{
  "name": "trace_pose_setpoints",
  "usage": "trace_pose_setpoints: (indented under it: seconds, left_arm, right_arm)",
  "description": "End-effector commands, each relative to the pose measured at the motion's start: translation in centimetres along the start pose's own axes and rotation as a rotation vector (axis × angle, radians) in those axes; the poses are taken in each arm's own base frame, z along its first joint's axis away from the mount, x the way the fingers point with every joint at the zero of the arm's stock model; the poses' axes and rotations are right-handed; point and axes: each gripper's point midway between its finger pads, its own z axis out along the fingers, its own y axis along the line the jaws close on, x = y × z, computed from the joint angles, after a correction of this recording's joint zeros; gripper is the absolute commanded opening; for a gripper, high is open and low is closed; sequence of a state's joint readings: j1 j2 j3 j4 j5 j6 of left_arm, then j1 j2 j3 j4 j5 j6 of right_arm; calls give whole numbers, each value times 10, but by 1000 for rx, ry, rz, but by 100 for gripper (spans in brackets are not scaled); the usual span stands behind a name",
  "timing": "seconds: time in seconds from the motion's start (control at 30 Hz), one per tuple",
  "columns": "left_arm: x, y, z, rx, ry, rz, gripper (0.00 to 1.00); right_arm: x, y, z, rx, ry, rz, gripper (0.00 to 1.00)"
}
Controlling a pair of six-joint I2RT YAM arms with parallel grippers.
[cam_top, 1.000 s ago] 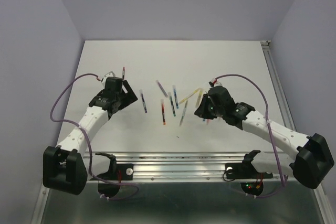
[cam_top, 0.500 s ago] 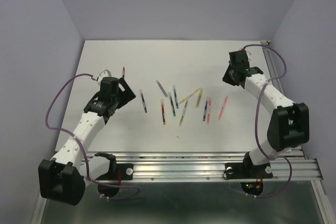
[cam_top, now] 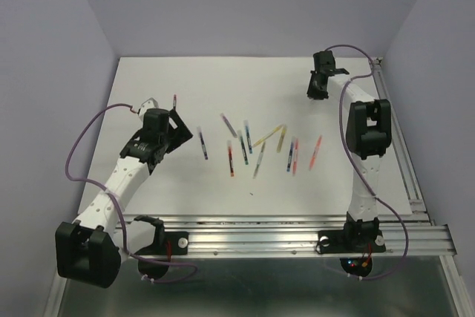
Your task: Open the pen caps
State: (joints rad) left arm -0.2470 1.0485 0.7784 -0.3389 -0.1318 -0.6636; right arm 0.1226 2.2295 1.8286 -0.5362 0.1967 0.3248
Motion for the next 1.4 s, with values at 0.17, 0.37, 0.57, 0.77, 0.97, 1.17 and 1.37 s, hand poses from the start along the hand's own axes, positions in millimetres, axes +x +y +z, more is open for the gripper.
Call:
trace_pose_setpoints:
  seconds: [0.17, 0.37, 0.57, 0.77, 0.97, 1.17, 1.37]
  left_arm:
    - [7, 6, 10, -31, 14, 10, 92]
    - [11, 9, 15, -48, 39, 17, 92]
    - [23, 8, 21, -50, 94, 35, 92]
    - [30, -5, 26, -43, 119, 69, 93]
    - [34, -20, 38, -54, 134, 89, 93]
    - [36, -16, 63, -134, 141, 110, 88]
    - [45, -26, 85, -177, 180, 149, 79]
  right_arm:
    - [-14, 7, 26, -20, -14, -115, 19]
    - [11, 6, 34, -32, 42, -99, 32]
    - [12, 3, 16, -41, 38, -90, 53]
    - [-9, 4, -32, -83, -56, -53, 66]
    - [13, -1, -85, -173, -97, -39, 96]
    - [67, -14, -163, -303, -146, 90, 100]
    - [124, -22, -217, -448, -173, 107, 100]
